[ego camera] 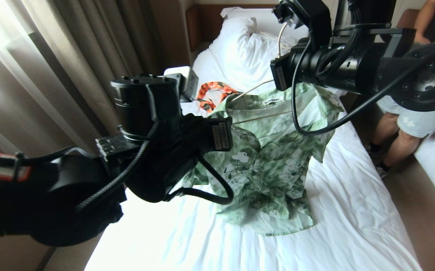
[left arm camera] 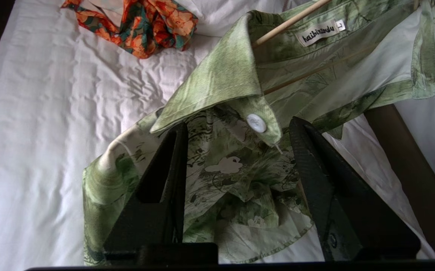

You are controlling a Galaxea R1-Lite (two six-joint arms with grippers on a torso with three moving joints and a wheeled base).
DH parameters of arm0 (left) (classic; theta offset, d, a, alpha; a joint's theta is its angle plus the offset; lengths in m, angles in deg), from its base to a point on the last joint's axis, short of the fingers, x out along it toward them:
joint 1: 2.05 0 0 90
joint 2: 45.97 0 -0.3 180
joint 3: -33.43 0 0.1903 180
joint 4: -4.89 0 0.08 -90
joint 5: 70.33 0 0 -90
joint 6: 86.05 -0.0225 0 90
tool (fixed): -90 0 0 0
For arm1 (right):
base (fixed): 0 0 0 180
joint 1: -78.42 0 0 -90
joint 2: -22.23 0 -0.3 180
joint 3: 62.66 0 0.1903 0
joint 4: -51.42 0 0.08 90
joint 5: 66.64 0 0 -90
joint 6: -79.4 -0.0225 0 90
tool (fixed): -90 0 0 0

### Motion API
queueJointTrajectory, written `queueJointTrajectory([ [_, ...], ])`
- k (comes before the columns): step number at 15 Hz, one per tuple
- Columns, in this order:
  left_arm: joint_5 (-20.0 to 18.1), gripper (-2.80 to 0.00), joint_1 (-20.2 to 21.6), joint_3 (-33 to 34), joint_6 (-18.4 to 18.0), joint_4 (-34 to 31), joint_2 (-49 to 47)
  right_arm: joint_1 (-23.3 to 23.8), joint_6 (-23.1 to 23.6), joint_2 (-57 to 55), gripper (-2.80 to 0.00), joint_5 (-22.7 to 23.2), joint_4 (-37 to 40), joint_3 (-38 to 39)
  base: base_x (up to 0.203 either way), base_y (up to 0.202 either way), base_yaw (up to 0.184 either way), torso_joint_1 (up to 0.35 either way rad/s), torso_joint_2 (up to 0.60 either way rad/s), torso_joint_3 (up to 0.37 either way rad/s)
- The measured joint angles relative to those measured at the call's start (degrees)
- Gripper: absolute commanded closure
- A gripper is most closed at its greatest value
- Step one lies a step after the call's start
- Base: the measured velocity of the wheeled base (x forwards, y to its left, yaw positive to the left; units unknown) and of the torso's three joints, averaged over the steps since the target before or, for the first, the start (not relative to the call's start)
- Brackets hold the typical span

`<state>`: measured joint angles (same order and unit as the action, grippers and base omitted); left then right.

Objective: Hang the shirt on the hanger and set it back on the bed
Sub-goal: Take the clothes hanger out of the clothes

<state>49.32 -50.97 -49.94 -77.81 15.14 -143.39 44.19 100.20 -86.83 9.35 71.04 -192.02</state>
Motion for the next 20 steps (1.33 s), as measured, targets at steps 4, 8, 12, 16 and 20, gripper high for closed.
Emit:
queueJointTrajectory([
  [4,1.3,-2.80,-0.9,-3.1,-0.1,-0.4,-3.7,0.0,-0.2,-0.1,0.00,0.2,0.0,0.4,0.000,0.000,0.000,0.000,0.00,0.000],
  [8,3.4,-2.80,-0.9,-5.0,-0.8,-0.2,-6.4,-0.4,-0.2,0.6,0.00,0.3,-0.1,1.8,0.000,0.000,0.000,0.000,0.00,0.000],
  [12,4.5,0.00,-0.4,-5.4,-1.0,-0.1,-7.3,-0.5,-0.1,1.9,0.00,0.4,-0.1,3.1,0.000,0.000,0.000,0.000,0.00,0.000],
  [16,4.7,0.00,0.0,-5.3,-1.1,-0.1,-6.9,-0.5,-0.2,2.3,0.00,0.4,-0.1,3.6,0.000,0.000,0.000,0.000,0.00,0.000],
  [20,4.6,0.00,2.5,-2.9,-0.9,-0.2,-3.7,-0.3,0.0,2.4,0.00,0.2,-0.1,3.6,0.000,0.000,0.000,0.000,0.00,0.000],
])
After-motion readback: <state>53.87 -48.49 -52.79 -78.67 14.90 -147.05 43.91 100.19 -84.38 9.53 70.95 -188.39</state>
